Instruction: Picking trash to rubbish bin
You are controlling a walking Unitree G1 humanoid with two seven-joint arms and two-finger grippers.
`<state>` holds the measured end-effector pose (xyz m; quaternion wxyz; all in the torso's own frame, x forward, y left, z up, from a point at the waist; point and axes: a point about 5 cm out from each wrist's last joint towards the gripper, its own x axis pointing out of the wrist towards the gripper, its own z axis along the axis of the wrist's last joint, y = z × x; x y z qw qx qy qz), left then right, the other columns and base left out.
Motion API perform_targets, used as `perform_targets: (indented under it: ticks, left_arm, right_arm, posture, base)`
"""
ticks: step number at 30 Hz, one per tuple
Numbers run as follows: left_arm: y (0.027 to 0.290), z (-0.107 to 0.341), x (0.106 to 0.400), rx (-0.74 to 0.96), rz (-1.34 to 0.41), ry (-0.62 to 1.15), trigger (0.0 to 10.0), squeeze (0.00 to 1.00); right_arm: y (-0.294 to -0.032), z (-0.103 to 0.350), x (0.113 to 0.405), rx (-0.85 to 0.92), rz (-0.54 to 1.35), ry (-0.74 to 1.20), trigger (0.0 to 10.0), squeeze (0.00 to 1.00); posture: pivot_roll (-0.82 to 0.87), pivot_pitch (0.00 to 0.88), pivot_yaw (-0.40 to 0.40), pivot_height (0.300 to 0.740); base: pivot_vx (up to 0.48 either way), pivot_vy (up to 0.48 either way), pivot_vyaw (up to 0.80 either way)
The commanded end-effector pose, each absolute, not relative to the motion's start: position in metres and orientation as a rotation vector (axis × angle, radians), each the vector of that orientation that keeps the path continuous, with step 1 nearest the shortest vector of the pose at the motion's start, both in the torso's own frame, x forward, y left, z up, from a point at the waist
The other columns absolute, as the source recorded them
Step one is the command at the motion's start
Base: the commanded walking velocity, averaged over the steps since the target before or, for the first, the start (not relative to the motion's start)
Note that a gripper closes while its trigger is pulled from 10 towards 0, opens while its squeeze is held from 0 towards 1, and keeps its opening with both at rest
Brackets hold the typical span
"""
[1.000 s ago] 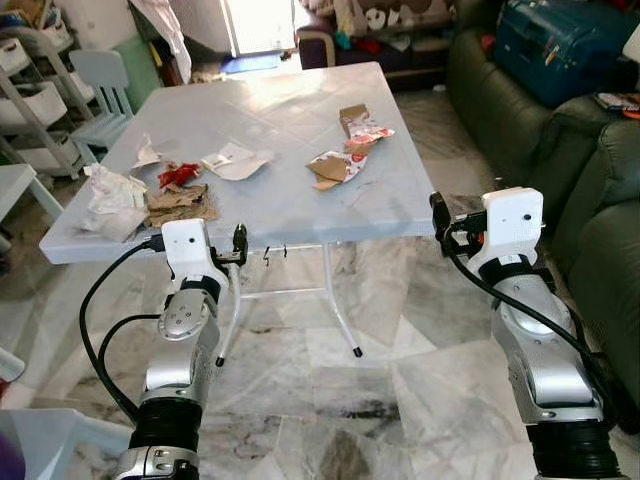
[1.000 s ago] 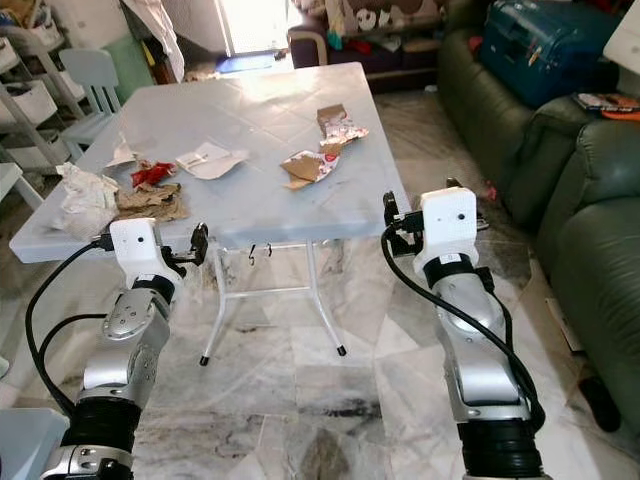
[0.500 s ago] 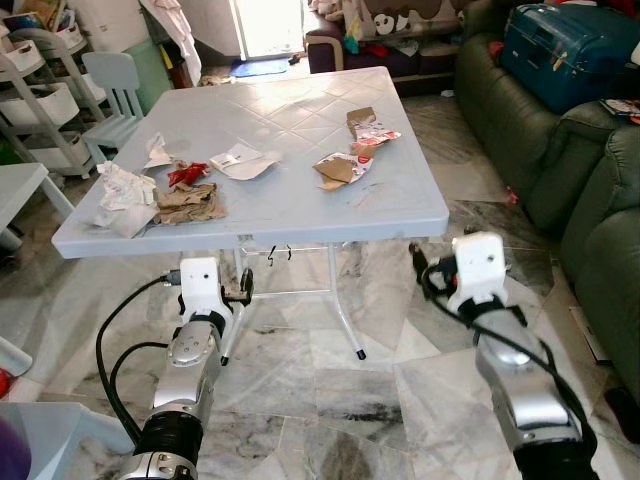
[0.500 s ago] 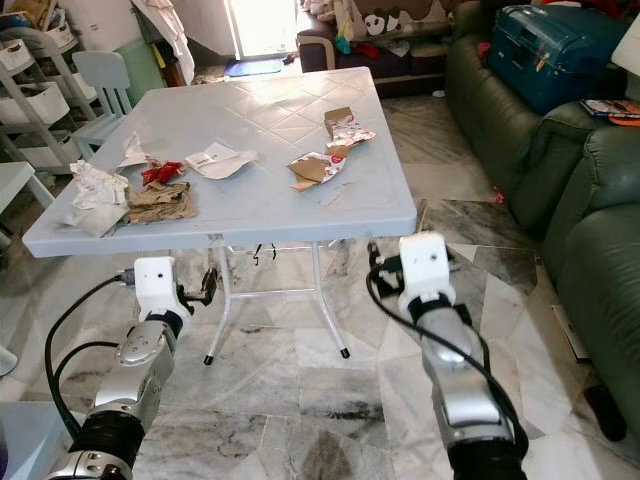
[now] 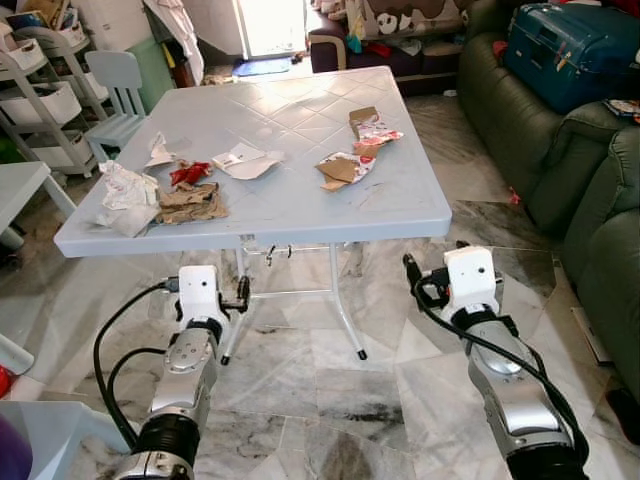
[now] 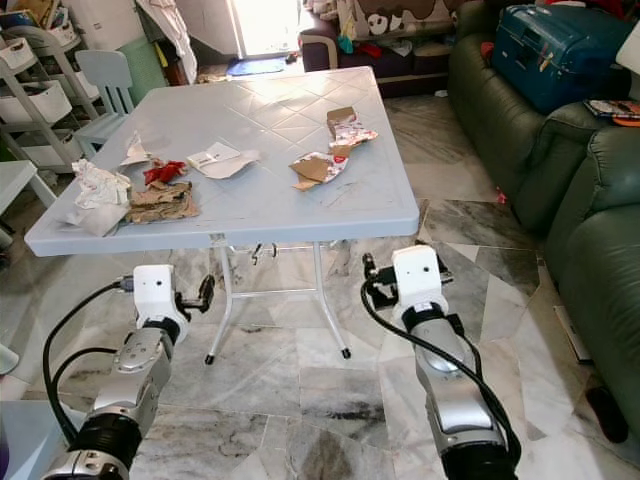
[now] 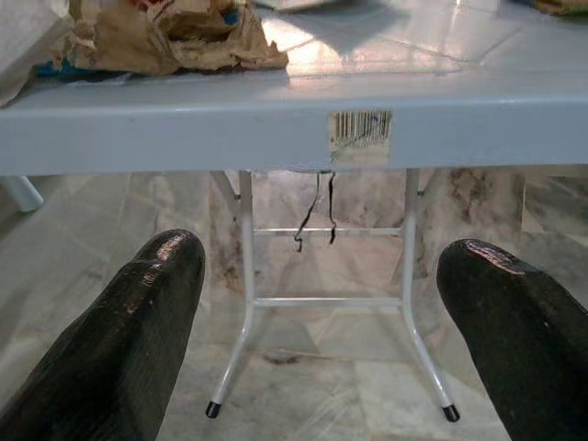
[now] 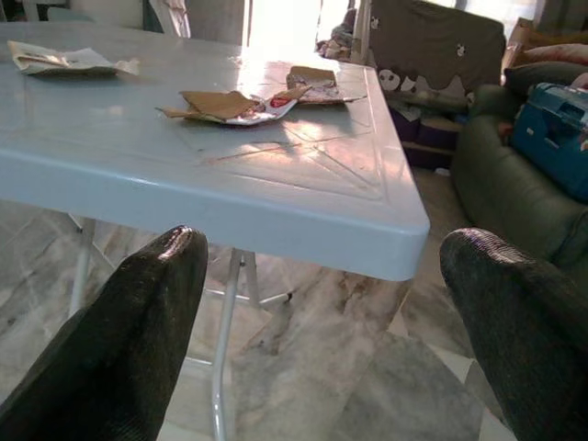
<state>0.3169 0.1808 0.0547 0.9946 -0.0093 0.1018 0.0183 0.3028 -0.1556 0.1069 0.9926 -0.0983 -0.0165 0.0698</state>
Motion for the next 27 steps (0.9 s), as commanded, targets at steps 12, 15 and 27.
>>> perform_targets:
  ticks: [12, 15, 27]
  left_arm:
    - [0.174, 0.122, 0.333, 0.007, -0.008, -0.084, 10.0, 0.00]
    - [0.172, 0.125, 0.329, 0.021, -0.038, -0.102, 10.0, 0.00]
    - [0.186, 0.093, 0.292, 0.075, -0.039, 0.014, 10.0, 0.00]
  right_arm:
    - [-0.158, 0.151, 0.307, -0.196, 0.113, -0.193, 10.0, 0.00]
    - [-0.162, 0.156, 0.305, -0.207, 0.113, -0.205, 10.0, 0.00]
    - [-0.197, 0.148, 0.281, -0.257, 0.024, -0.148, 10.0, 0.00]
  posture:
    - [-0.03, 0.000, 0.074, 0.740]
    - [-0.03, 0.000, 0.075, 0.740]
    - [-0.04, 0.000, 0.073, 0.740]
  base:
    - [0.000, 0.000, 0.00]
    - [0.000, 0.000, 0.00]
    - [0.000, 0.000, 0.00]
